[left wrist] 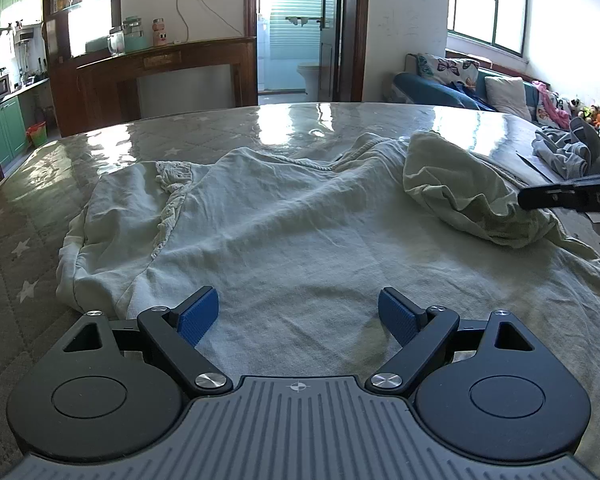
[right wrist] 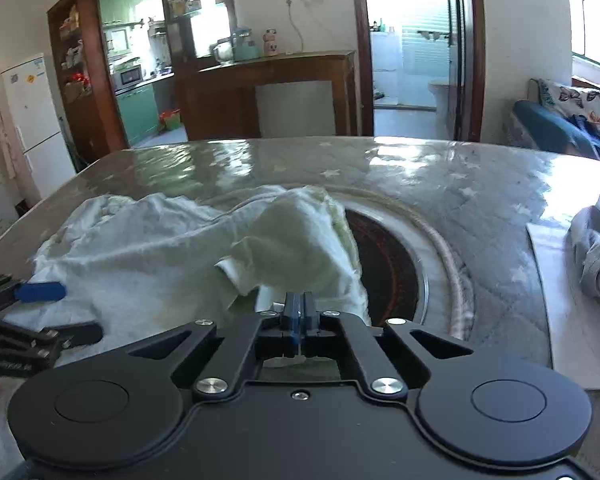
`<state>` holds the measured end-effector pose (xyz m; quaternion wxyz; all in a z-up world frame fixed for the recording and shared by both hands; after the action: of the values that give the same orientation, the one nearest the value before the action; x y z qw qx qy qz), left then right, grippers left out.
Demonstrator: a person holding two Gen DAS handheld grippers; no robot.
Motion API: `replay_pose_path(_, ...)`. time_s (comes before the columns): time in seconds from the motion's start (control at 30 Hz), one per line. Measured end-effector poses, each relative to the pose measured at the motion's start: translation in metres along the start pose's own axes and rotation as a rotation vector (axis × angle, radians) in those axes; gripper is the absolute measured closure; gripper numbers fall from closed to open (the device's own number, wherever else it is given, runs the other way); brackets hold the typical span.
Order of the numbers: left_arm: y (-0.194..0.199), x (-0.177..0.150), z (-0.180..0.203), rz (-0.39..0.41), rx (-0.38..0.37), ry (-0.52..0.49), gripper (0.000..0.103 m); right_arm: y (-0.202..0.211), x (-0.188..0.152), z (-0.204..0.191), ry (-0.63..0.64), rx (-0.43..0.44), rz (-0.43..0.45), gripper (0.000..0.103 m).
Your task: Fold clothes
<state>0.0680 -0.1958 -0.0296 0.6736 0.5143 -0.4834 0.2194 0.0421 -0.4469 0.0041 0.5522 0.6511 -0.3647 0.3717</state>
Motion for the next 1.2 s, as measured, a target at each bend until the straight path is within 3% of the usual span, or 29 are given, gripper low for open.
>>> replay_pose_path(0.27,0.000,0.000,-0.001,-0.001,-0.002,0.000,0.014,0.007,-0.016,-0.005,0.010,0.008,-0.094,0.102)
replay_pose_path(0.53,0.000,0.000,0.000,-0.001,-0.004,0.000,0.014,0.018,0.007,0.010,-0.046,-0.035,0.017,0.099)
replay_pose_path(0.63,0.000,-0.001,0.000,-0.002,-0.005,0.000,0.013,0.000,0.010,0.008,-0.070,0.012,0.015,0.099)
replay_pose_path(0.8,0.000,-0.001,0.000,-0.002,-0.008,0.001,0.013,-0.029,-0.012,-0.009,-0.052,0.060,-0.083,0.098)
replay_pose_path(0.93,0.000,-0.001,0.000,-0.002,-0.008,0.001,0.013,-0.022,-0.016,-0.022,-0.041,0.102,-0.094,0.097)
replay_pose_path(1.07,0.000,-0.001,0.000,-0.002,-0.009,0.002,0.012,-0.012,-0.002,-0.019,-0.043,0.084,-0.023,0.085)
replay_pose_path(1.17,0.000,-0.001,0.000,-0.002,-0.011,0.002,0.012,-0.019,0.017,-0.008,-0.051,0.006,0.046,0.068)
replay_pose_path(1.2,0.000,-0.001,0.000,-0.002,-0.012,0.002,0.012,-0.024,0.023,-0.004,-0.047,-0.025,0.064,0.068)
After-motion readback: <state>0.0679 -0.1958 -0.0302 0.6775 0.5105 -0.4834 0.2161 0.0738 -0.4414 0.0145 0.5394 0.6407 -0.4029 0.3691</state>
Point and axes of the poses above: each gripper's, at about its wrist camera, not at the fingertips, and y roughly against the way its jaws point, z to its right, x to its top, the point moved 6 cm from there along -y, roughly the way its jaws point, and after that the axes turned 8 degrees about z, right-handed, at the moved point
